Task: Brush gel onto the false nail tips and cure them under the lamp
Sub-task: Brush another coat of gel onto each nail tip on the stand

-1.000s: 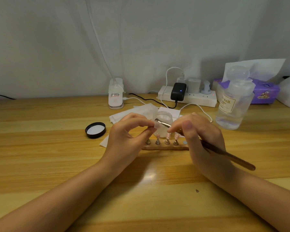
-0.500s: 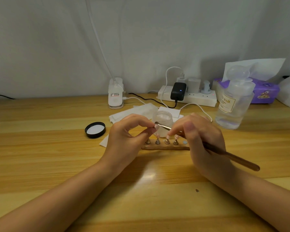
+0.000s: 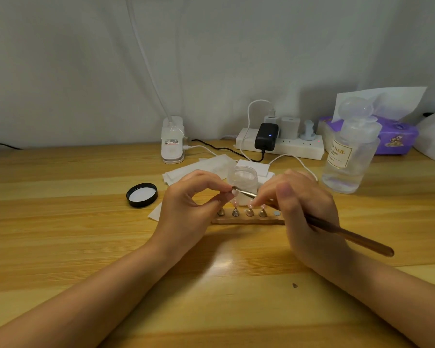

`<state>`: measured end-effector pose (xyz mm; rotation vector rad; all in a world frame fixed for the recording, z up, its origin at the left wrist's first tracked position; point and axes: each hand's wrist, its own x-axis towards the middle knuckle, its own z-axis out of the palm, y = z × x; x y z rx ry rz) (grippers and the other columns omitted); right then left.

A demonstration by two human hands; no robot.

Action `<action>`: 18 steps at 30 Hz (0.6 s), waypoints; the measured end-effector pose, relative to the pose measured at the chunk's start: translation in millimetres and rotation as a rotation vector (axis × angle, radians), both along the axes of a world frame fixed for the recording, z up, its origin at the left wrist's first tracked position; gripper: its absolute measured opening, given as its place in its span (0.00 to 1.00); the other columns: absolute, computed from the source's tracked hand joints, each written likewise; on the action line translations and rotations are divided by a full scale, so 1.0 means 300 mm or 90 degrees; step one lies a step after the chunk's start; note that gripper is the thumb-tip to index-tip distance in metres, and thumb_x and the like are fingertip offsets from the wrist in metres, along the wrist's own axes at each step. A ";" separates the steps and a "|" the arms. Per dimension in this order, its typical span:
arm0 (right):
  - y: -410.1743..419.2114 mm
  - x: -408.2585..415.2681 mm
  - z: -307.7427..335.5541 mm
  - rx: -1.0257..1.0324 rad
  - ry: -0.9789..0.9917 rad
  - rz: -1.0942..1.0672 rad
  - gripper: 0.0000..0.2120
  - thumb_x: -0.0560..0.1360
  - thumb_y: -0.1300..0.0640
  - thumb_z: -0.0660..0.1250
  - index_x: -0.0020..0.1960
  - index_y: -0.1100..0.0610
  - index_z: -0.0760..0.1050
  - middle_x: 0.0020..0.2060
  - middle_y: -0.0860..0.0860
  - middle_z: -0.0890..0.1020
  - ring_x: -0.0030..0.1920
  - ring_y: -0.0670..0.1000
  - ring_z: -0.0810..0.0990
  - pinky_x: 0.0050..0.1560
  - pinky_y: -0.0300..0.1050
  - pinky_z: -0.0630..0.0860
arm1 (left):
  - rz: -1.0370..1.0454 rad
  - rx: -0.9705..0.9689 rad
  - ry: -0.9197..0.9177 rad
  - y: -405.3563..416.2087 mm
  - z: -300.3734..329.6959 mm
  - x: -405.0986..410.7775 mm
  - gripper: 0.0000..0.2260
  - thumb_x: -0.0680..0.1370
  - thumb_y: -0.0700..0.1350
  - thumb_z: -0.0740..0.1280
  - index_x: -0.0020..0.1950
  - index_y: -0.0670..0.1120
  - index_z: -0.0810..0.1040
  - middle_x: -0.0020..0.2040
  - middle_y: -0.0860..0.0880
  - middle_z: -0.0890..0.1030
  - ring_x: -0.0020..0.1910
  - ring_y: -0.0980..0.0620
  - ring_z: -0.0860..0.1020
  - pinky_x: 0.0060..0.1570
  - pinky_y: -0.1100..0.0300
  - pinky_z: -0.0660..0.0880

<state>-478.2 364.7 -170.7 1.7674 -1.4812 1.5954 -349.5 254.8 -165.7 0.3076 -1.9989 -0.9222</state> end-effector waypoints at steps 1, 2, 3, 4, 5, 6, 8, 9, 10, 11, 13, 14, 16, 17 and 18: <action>-0.002 0.001 -0.003 0.000 0.014 -0.007 0.24 0.81 0.51 0.49 0.37 0.56 0.78 0.33 0.45 0.78 0.37 0.48 0.77 0.43 0.54 0.71 | 0.002 -0.004 -0.001 -0.001 0.000 0.000 0.10 0.69 0.35 0.72 0.43 0.49 0.80 0.40 0.54 0.80 0.43 0.59 0.78 0.45 0.70 0.73; -0.002 -0.001 -0.004 0.005 0.015 -0.015 0.25 0.81 0.51 0.48 0.36 0.57 0.78 0.33 0.45 0.78 0.37 0.48 0.77 0.43 0.54 0.71 | 0.004 -0.007 0.000 -0.001 0.000 -0.001 0.10 0.69 0.34 0.72 0.43 0.49 0.80 0.40 0.54 0.80 0.43 0.58 0.78 0.45 0.70 0.73; -0.001 -0.003 -0.004 0.012 0.002 -0.018 0.24 0.81 0.51 0.49 0.36 0.58 0.78 0.33 0.46 0.78 0.37 0.48 0.77 0.43 0.54 0.71 | 0.004 -0.006 0.002 -0.002 -0.001 -0.001 0.10 0.68 0.34 0.72 0.43 0.49 0.80 0.40 0.54 0.80 0.43 0.58 0.78 0.45 0.70 0.72; 0.002 -0.006 -0.004 0.022 -0.027 -0.018 0.22 0.80 0.52 0.50 0.36 0.57 0.78 0.32 0.46 0.78 0.37 0.47 0.77 0.43 0.56 0.72 | 0.004 -0.004 0.004 -0.001 -0.001 -0.002 0.10 0.68 0.34 0.72 0.43 0.49 0.81 0.40 0.54 0.80 0.42 0.58 0.78 0.45 0.70 0.72; 0.005 -0.009 -0.003 0.034 -0.064 -0.018 0.20 0.79 0.53 0.51 0.36 0.56 0.77 0.32 0.46 0.79 0.38 0.45 0.77 0.43 0.57 0.73 | 0.003 0.000 0.006 -0.001 -0.002 -0.003 0.09 0.69 0.34 0.72 0.42 0.48 0.81 0.40 0.54 0.80 0.42 0.59 0.78 0.44 0.71 0.72; 0.006 -0.013 -0.002 0.047 -0.104 -0.021 0.19 0.78 0.53 0.51 0.36 0.55 0.77 0.33 0.45 0.79 0.39 0.45 0.78 0.43 0.57 0.74 | 0.003 0.002 0.006 -0.001 -0.003 -0.003 0.09 0.69 0.34 0.72 0.42 0.47 0.81 0.40 0.54 0.80 0.42 0.59 0.77 0.44 0.71 0.72; 0.008 -0.019 0.001 0.065 -0.164 -0.028 0.17 0.77 0.51 0.50 0.37 0.49 0.75 0.34 0.44 0.79 0.41 0.44 0.78 0.46 0.56 0.74 | 0.000 0.006 0.004 -0.002 -0.005 -0.004 0.07 0.69 0.35 0.72 0.42 0.46 0.81 0.40 0.53 0.80 0.42 0.58 0.78 0.44 0.70 0.72; 0.008 -0.020 0.001 0.065 -0.176 -0.027 0.17 0.77 0.50 0.50 0.37 0.48 0.74 0.34 0.43 0.79 0.41 0.43 0.78 0.46 0.55 0.74 | -0.002 0.008 0.002 -0.002 -0.005 -0.004 0.07 0.69 0.35 0.72 0.43 0.45 0.82 0.40 0.53 0.80 0.42 0.58 0.78 0.44 0.70 0.72; 0.009 -0.020 0.004 0.060 -0.173 -0.020 0.16 0.77 0.51 0.50 0.38 0.47 0.74 0.35 0.44 0.79 0.41 0.43 0.78 0.46 0.55 0.75 | -0.003 0.010 0.001 -0.002 -0.005 -0.003 0.06 0.69 0.35 0.72 0.43 0.45 0.82 0.40 0.52 0.80 0.42 0.58 0.78 0.44 0.70 0.72; 0.009 -0.018 0.006 0.052 -0.152 -0.012 0.16 0.78 0.52 0.50 0.38 0.48 0.74 0.35 0.43 0.79 0.41 0.43 0.78 0.45 0.55 0.74 | -0.004 0.011 0.001 -0.002 -0.004 -0.003 0.06 0.69 0.35 0.72 0.43 0.45 0.82 0.40 0.52 0.80 0.42 0.58 0.78 0.44 0.70 0.72; 0.006 -0.011 0.007 0.021 -0.047 -0.005 0.18 0.79 0.53 0.51 0.37 0.52 0.76 0.34 0.43 0.78 0.39 0.44 0.77 0.44 0.55 0.73 | -0.001 0.004 0.004 -0.001 -0.001 -0.002 0.08 0.69 0.34 0.72 0.42 0.47 0.81 0.40 0.52 0.80 0.42 0.58 0.78 0.44 0.70 0.72; 0.002 -0.007 0.002 0.004 0.012 -0.008 0.21 0.80 0.53 0.51 0.37 0.55 0.78 0.34 0.44 0.78 0.38 0.46 0.77 0.44 0.55 0.72 | 0.002 -0.003 0.005 -0.001 0.000 -0.002 0.10 0.69 0.34 0.72 0.43 0.48 0.81 0.40 0.53 0.80 0.42 0.58 0.78 0.44 0.70 0.72; -0.004 -0.002 -0.006 -0.008 0.074 -0.016 0.26 0.81 0.51 0.49 0.35 0.59 0.79 0.33 0.46 0.79 0.37 0.48 0.77 0.44 0.53 0.70 | 0.007 -0.015 0.001 -0.002 0.001 -0.002 0.12 0.69 0.33 0.72 0.43 0.50 0.80 0.40 0.53 0.80 0.42 0.58 0.78 0.45 0.70 0.72; -0.004 -0.003 -0.008 -0.004 0.074 -0.022 0.27 0.81 0.51 0.48 0.35 0.59 0.79 0.32 0.48 0.80 0.37 0.49 0.78 0.44 0.53 0.70 | 0.008 -0.016 0.000 -0.001 0.001 -0.001 0.13 0.69 0.32 0.72 0.43 0.50 0.80 0.40 0.53 0.80 0.42 0.58 0.78 0.45 0.70 0.72; -0.003 -0.005 -0.008 0.003 0.059 -0.027 0.26 0.81 0.51 0.48 0.36 0.59 0.79 0.32 0.49 0.80 0.37 0.50 0.78 0.44 0.53 0.70 | 0.007 -0.015 0.000 -0.001 0.001 -0.001 0.12 0.69 0.32 0.72 0.43 0.49 0.80 0.40 0.53 0.80 0.43 0.58 0.78 0.45 0.70 0.73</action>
